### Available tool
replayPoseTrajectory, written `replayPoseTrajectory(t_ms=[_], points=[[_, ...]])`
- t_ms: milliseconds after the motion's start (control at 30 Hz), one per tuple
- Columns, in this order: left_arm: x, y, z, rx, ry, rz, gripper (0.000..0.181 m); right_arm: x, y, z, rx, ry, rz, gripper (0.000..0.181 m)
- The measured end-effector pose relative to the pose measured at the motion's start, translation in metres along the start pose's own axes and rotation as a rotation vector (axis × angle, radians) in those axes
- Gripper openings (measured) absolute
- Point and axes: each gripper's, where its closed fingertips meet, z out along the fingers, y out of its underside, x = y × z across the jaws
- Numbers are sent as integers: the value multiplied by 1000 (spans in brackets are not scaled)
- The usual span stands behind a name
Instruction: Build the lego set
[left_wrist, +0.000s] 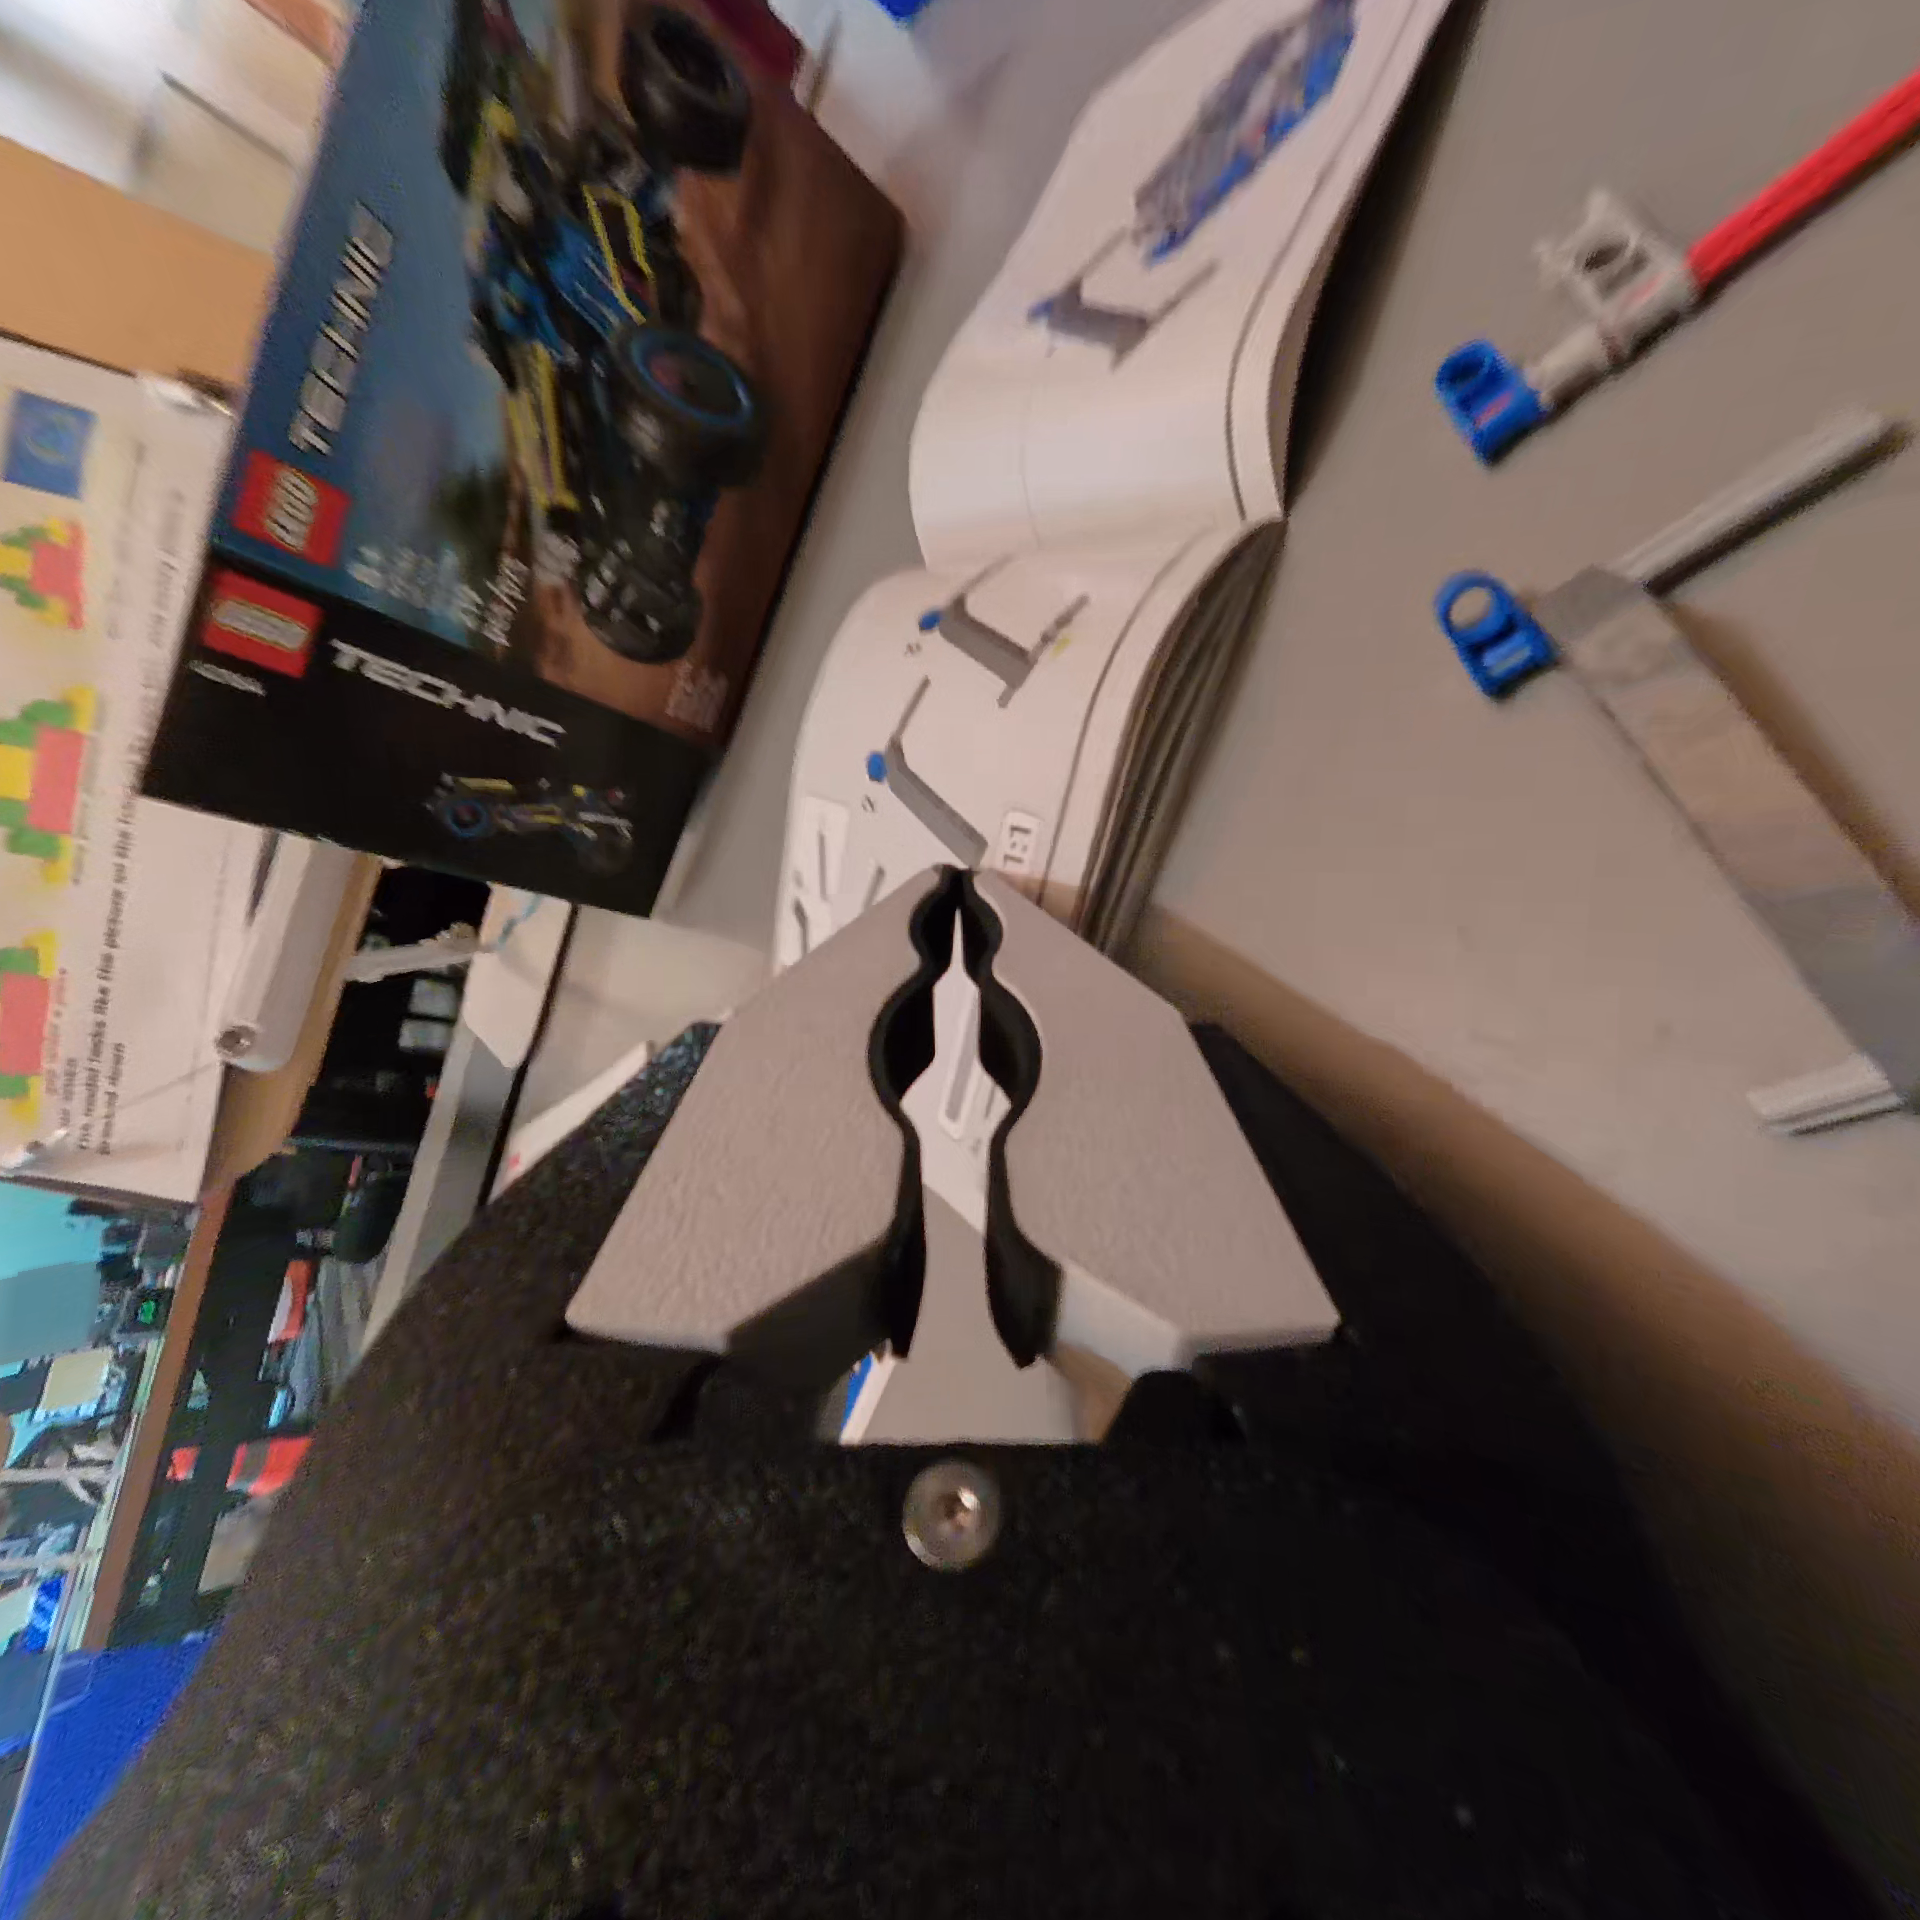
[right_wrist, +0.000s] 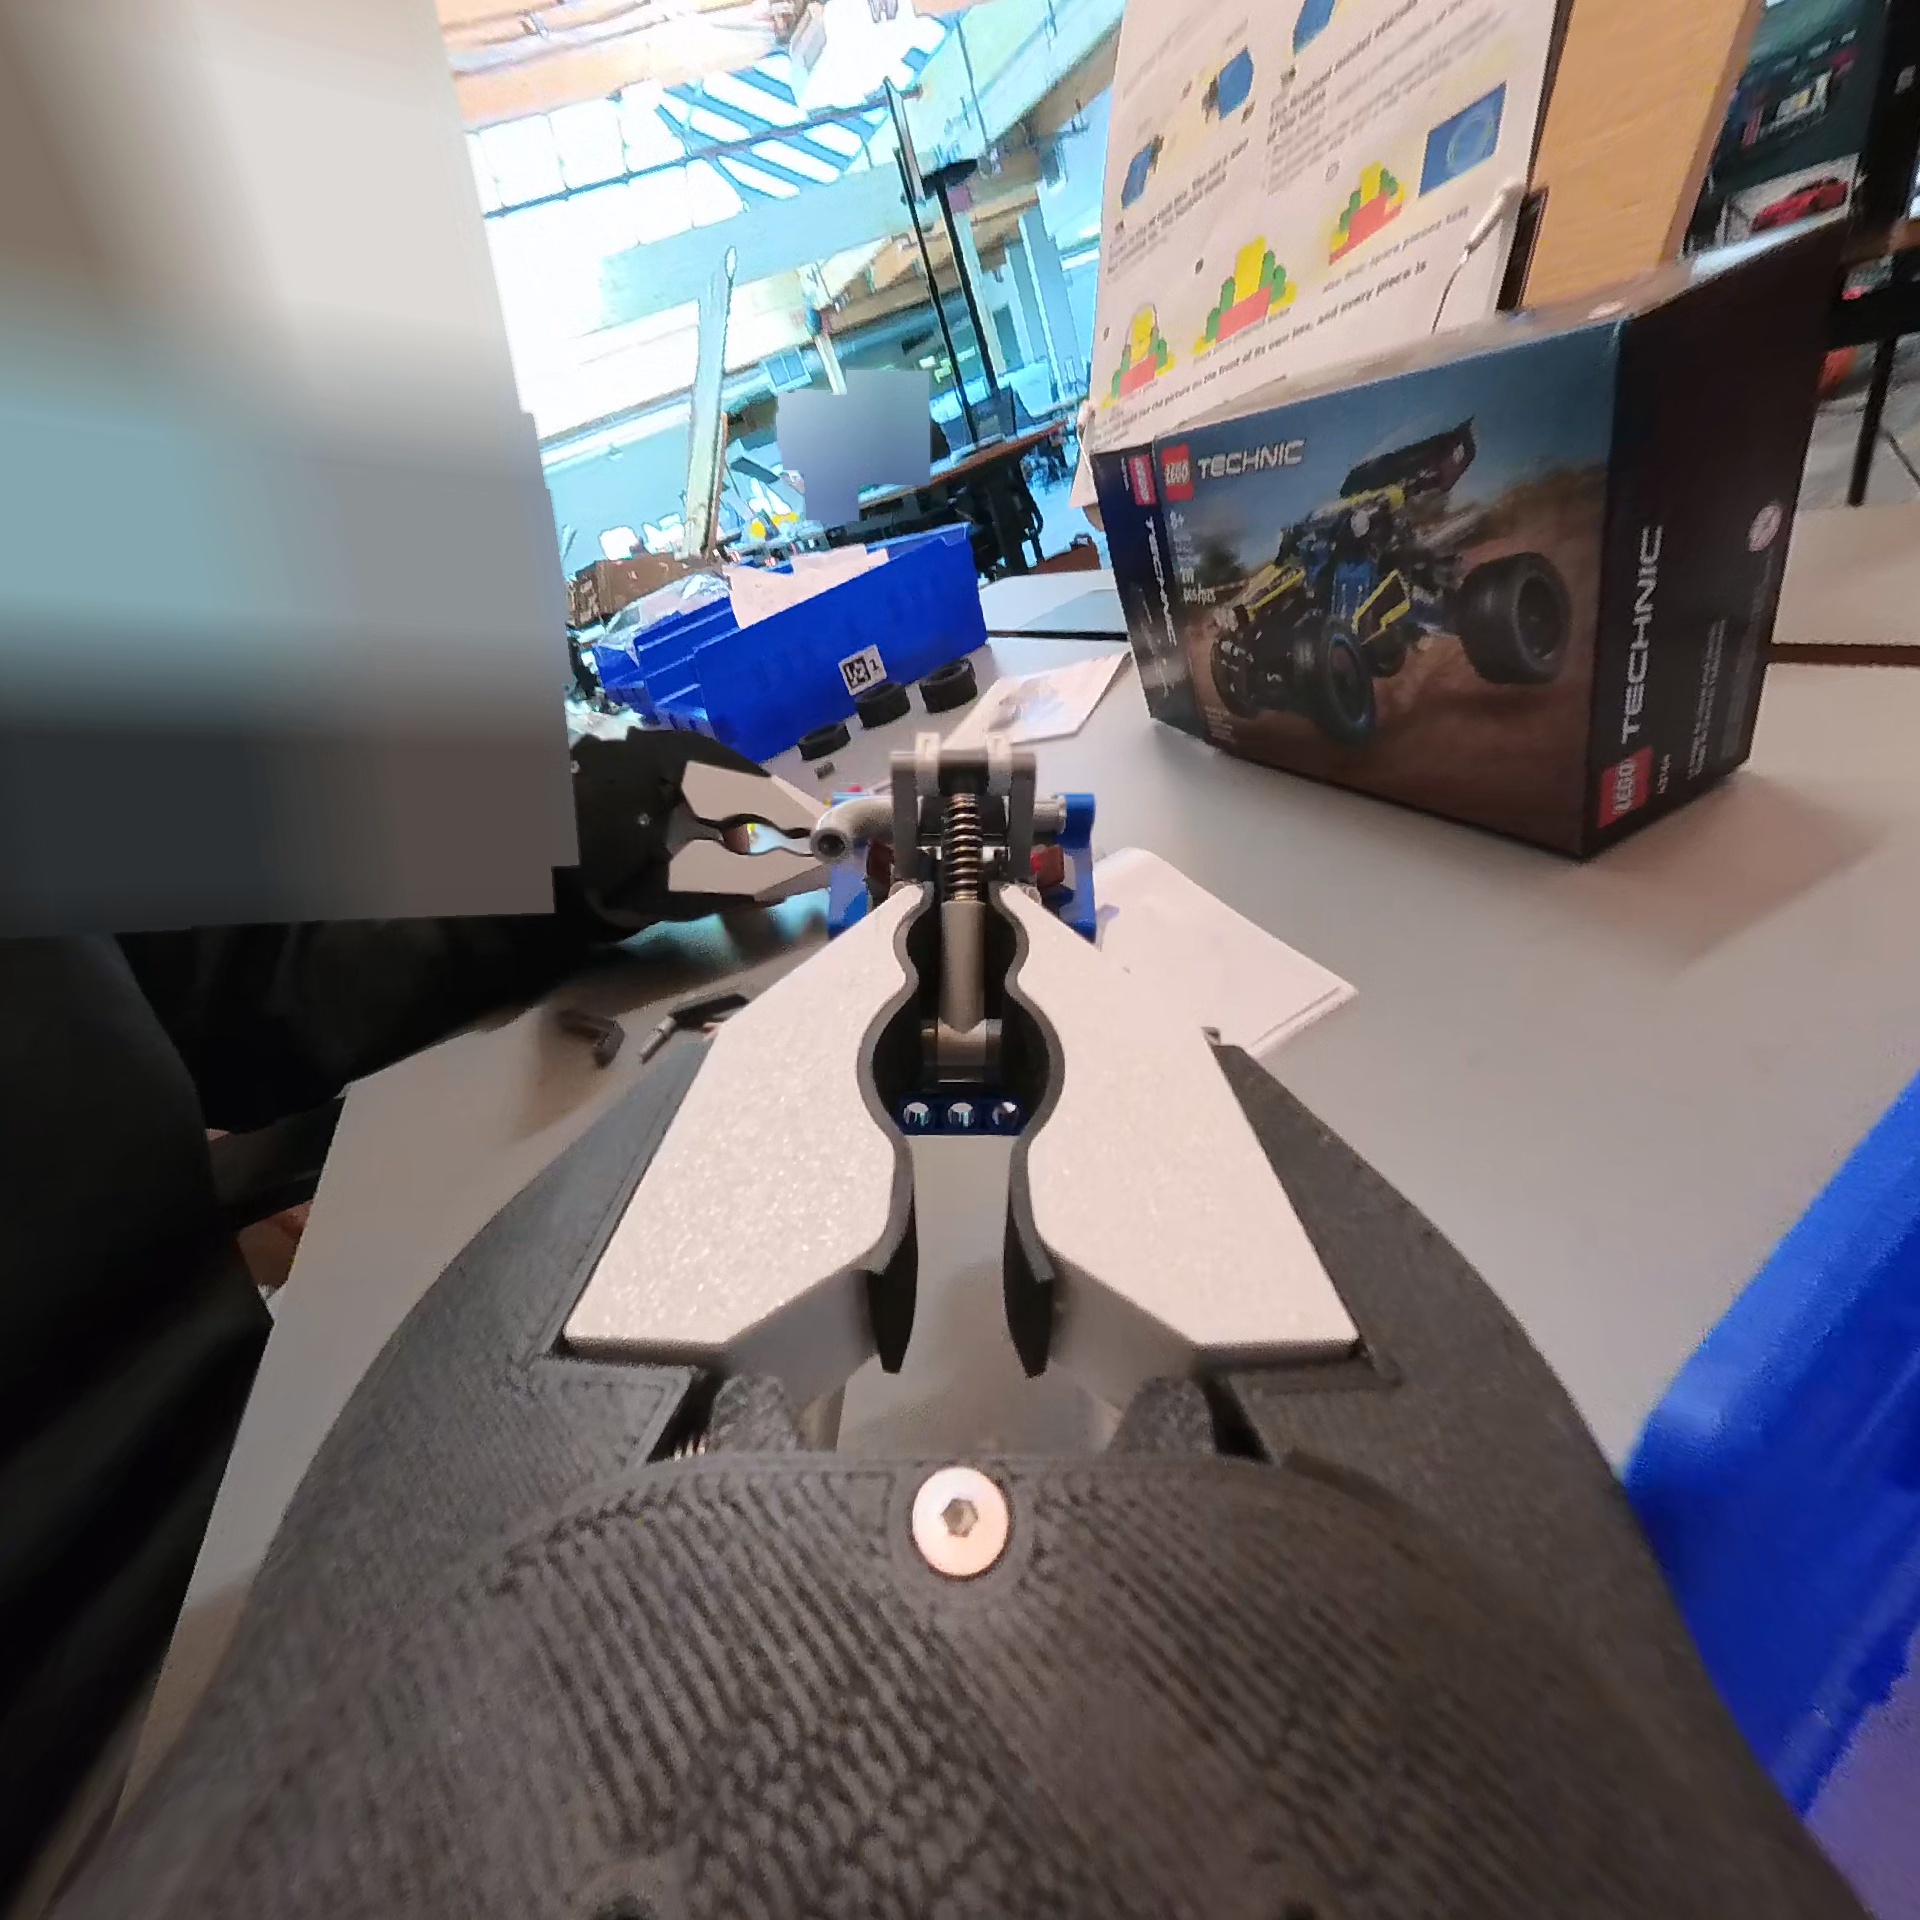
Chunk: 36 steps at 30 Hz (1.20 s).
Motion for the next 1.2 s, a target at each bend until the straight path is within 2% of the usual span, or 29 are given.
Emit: replayPoseTrajectory(t_ms=[67,300,600,867,1200], points=[[2,8,3,-55,4,18,0,2,5,2,-32,12,0,5],[-2,15,2,-92,1,-22,0,3,8,4,-54,28,-3,5],[-3,14,2,-88,-8,-14,0,-1,12,6,-82,16,-14,5],[-16,0,-4,-8,-92,-3,0,3,11,4,-78,40,-12,5],[-3,3,0,-30,-27,18,0,7,11,4,-77,59,8,5]])
